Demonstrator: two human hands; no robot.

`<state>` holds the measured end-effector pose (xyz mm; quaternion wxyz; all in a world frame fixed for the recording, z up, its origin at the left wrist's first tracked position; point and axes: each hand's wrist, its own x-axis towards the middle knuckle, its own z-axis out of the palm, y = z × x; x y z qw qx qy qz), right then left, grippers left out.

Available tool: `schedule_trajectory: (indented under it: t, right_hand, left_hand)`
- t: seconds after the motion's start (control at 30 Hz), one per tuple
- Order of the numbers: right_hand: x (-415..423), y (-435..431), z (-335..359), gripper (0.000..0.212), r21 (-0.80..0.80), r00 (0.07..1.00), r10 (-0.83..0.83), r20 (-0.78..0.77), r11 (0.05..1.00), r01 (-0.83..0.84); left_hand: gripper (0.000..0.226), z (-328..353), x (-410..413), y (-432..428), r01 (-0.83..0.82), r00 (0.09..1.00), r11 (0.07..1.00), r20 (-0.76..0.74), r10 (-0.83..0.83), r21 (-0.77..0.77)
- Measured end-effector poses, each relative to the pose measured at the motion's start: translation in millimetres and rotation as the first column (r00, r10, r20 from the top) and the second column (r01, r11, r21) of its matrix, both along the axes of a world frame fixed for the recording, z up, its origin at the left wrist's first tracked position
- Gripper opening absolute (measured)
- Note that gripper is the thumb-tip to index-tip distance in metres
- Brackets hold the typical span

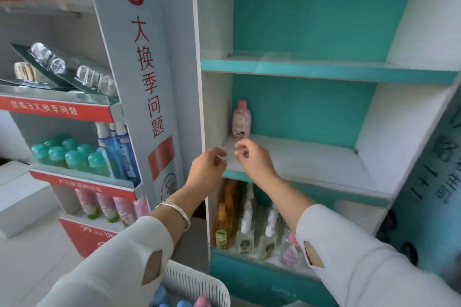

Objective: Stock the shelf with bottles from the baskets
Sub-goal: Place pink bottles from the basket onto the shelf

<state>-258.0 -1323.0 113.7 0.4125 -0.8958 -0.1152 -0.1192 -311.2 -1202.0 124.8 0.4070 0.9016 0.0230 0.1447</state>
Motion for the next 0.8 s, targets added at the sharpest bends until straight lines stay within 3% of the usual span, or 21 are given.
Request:
schedule_trajectory:
  t: [0.17,0.5,0.8]
  right_hand:
    - [-42,19,-30,0.020,-0.128,0.989,0.128,-0.072,0.982,-0.137]
    - [-68,87,-130,0.021,-0.289,0.864,0.304,-0.402,0.853,-0.434]
    - [-68,176,-235,0.024,-0.258,0.676,0.363,-0.641,0.728,-0.635]
  left_hand:
    - [0.024,-37,-47,38,-0.002,0.997,0.996,-0.079,0.009,0.091]
    - [0.024,-134,-90,117,0.021,0.931,0.978,-0.360,0.057,0.207]
    - [0.018,-247,-93,188,-0.118,0.800,0.968,-0.555,0.226,0.223]
